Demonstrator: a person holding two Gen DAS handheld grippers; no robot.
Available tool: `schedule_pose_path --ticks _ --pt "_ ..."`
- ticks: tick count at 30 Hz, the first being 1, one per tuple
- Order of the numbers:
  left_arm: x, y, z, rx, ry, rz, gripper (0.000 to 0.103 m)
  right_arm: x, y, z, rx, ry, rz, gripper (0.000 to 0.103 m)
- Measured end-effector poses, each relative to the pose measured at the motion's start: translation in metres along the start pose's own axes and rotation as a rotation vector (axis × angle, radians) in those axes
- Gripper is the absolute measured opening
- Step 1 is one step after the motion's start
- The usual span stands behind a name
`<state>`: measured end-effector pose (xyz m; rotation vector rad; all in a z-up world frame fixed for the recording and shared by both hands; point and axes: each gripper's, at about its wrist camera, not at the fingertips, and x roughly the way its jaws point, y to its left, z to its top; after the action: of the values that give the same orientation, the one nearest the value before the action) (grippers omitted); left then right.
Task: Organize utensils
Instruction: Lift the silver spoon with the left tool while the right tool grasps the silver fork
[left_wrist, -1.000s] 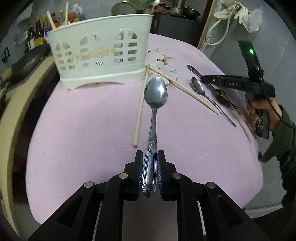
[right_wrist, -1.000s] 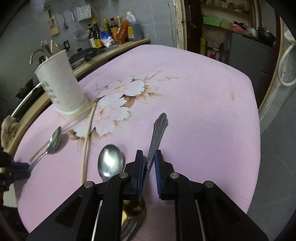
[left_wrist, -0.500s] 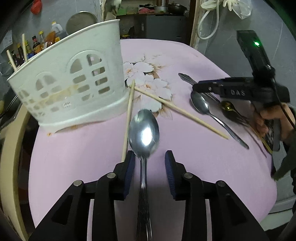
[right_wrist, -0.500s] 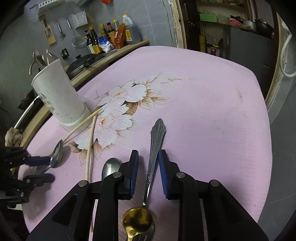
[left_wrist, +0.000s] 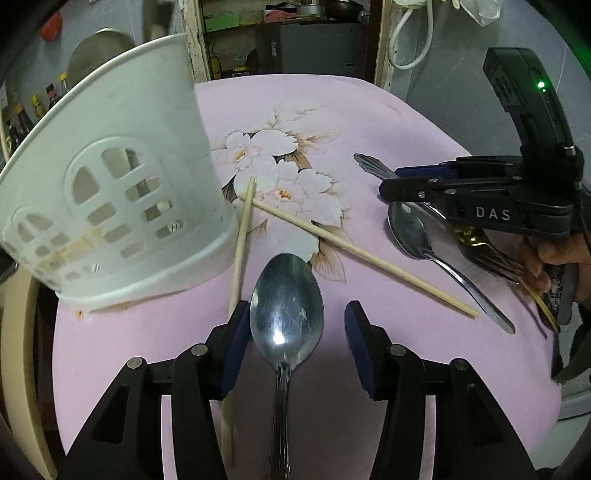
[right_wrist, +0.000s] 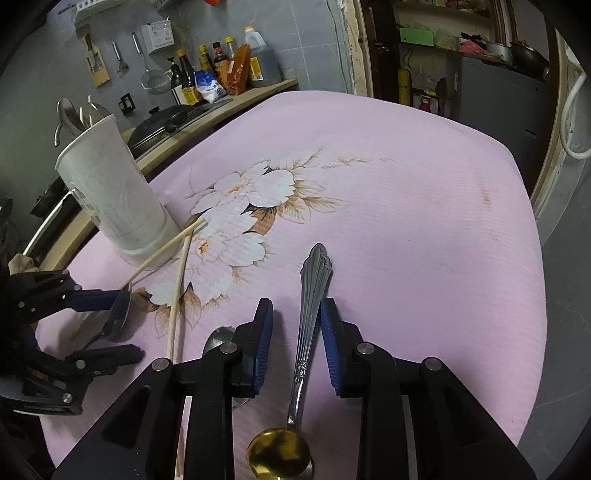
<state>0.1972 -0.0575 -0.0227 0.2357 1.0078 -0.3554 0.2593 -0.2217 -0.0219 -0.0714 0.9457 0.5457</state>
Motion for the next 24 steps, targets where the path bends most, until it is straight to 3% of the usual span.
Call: schedule_pose_path --ticks 3,6,10,17,24 --pt "0.001 0.000 0.000 0.001 -0.002 0.000 0.045 0.000 0.000 0.001 0.006 0.002 0.005 0.025" --pt "-0.004 0.008 -0.005 -0.016 -0.017 -0.003 0.033 0.001 0.002 0.002 0.000 0.007 -0.004 0.025" --pt "-0.011 0.028 -0.012 -0.124 -0.041 -0.101 0.032 0.004 0.010 0.003 -0.037 0.019 -0.060 0.025" --pt "-0.031 0.037 -0.028 -0.196 -0.090 -0.154 0.032 0.014 0.031 0.007 -0.173 0.078 -0.193 0.025" --pt "-0.036 0.048 -0.032 -0.242 -0.127 -0.211 0.032 0.010 0.030 0.002 -0.161 0.094 -0.238 0.022"
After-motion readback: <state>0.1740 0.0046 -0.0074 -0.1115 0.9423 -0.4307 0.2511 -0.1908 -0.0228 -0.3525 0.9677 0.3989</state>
